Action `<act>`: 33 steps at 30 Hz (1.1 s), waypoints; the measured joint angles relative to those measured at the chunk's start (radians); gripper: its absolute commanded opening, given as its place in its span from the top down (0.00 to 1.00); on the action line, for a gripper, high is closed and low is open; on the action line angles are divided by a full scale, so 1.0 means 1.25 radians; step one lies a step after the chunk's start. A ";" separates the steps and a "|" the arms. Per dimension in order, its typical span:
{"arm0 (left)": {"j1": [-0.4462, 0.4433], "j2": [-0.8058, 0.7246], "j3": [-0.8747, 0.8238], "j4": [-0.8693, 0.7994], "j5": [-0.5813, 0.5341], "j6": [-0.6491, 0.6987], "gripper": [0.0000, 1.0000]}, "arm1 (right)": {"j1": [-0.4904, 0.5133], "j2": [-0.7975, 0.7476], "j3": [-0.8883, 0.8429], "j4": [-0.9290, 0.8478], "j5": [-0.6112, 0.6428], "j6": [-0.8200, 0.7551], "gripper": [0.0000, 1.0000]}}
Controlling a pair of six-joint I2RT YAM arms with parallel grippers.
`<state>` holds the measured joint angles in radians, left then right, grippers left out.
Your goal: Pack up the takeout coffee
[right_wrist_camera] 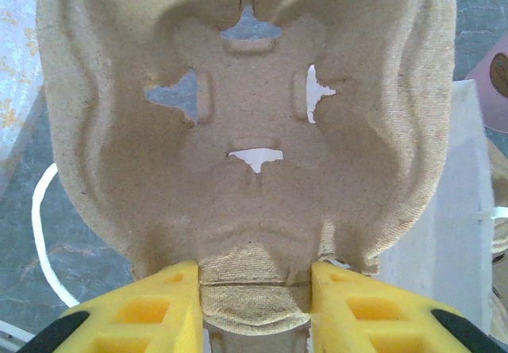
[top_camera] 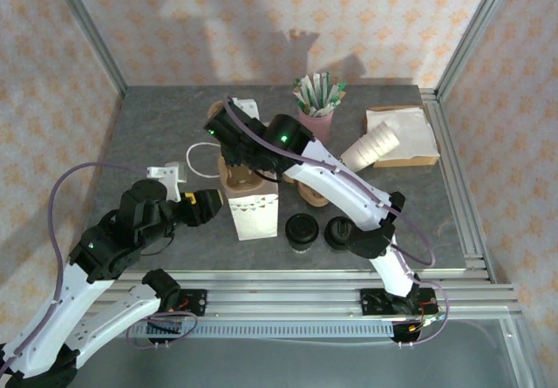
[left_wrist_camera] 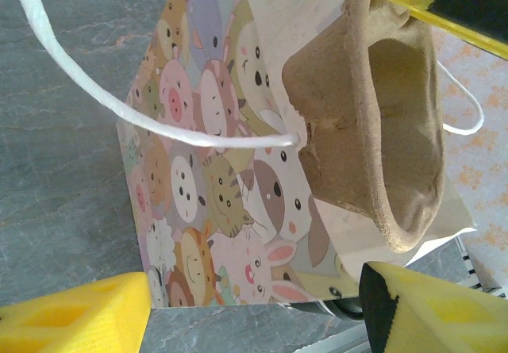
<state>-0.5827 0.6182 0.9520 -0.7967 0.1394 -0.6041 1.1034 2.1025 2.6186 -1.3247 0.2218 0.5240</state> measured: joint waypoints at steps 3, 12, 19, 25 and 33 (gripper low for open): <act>0.000 0.000 0.000 0.000 -0.002 0.000 0.29 | 0.002 -0.003 0.000 0.005 0.008 0.008 0.65; 0.000 0.000 0.000 0.000 -0.015 0.000 0.29 | 0.002 -0.019 -0.036 0.012 0.045 0.034 0.65; 0.000 0.000 0.000 0.000 -0.018 0.000 0.29 | 0.002 -0.042 -0.117 0.031 0.067 0.036 0.65; 0.000 0.000 0.000 0.000 -0.027 0.000 0.29 | 0.002 -0.048 -0.142 0.034 0.076 0.042 0.66; 0.000 0.037 0.037 -0.022 -0.091 0.000 0.27 | 0.002 -0.048 -0.143 0.023 0.076 0.057 0.66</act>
<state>-0.5827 0.6647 0.9981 -0.8246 0.0257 -0.6044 1.1053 2.0426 2.4401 -1.2957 0.3168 0.5953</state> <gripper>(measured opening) 0.724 0.341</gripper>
